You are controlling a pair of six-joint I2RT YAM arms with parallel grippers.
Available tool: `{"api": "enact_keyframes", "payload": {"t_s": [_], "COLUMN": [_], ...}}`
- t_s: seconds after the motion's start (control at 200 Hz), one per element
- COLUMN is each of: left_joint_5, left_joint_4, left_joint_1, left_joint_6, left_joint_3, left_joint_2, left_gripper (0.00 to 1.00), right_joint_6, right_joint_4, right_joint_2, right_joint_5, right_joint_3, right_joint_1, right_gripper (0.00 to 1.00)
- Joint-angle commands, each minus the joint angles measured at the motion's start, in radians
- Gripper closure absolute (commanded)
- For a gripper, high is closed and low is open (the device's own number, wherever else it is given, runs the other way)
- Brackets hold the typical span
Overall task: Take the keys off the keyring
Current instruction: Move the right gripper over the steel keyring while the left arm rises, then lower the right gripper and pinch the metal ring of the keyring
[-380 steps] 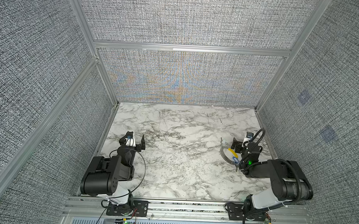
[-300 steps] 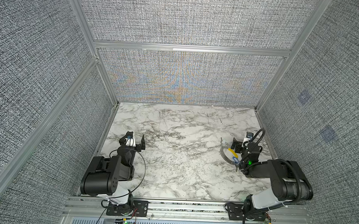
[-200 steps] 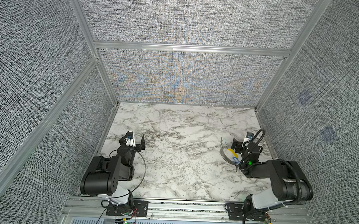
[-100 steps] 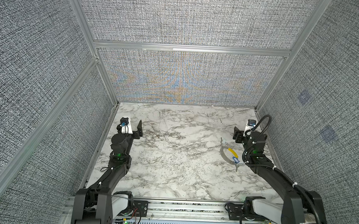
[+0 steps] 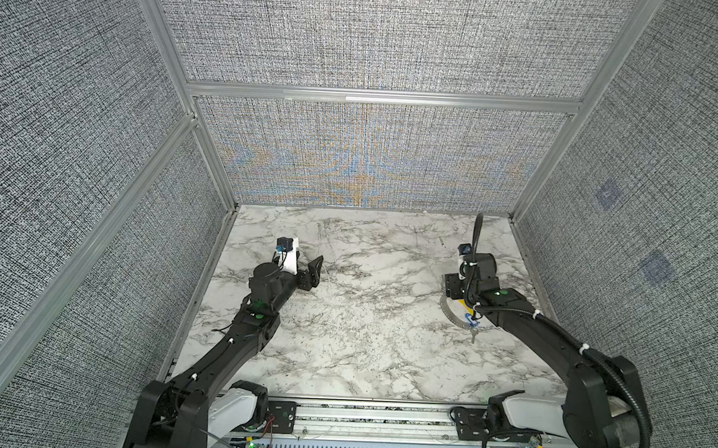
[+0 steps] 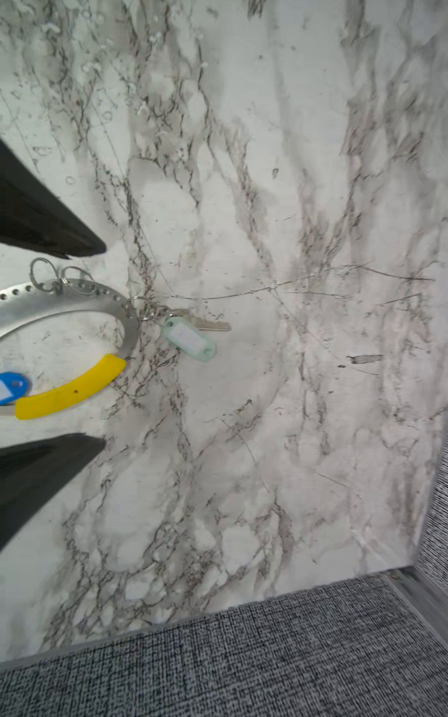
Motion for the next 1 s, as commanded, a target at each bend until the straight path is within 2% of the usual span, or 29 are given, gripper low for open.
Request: {"api": "enact_keyframes", "payload": {"t_s": [0.0,0.1,0.25,0.415,0.575,0.996], "left_joint_5": [-0.011,-0.010,-0.008,0.006,0.011,0.008], "left_joint_4": [-0.065,-0.055,-0.043,-0.059,-0.057,-0.062], "left_joint_1": [-0.022,-0.053,-0.081,-0.094,-0.097,-0.102], "left_joint_6": [-0.005,-0.006,-0.006,-0.001,0.008,0.011], "left_joint_3": [0.053,0.075,0.089,0.111,0.110,0.107], "left_joint_2": [0.053,0.087,0.131,0.171,0.190,0.203], "left_gripper": [0.23,0.24,0.25,0.26,0.26,0.26], "right_joint_6": [0.030,0.034,0.063,0.091,0.087,0.077], "right_joint_4": [-0.073,-0.146,-0.200,-0.229,-0.253,-0.301], "right_joint_2": [0.055,0.119,0.192,0.272,0.346,0.454], "right_joint_5": [-0.007,-0.006,0.019,0.046,0.063,0.177], "right_joint_3": [0.054,0.101,0.147,0.190,0.236,0.314], "right_joint_1": [0.014,0.038,0.067,0.081,0.093,0.106], "right_gripper": [0.37,0.53,0.63,0.65,0.74,0.80]}}
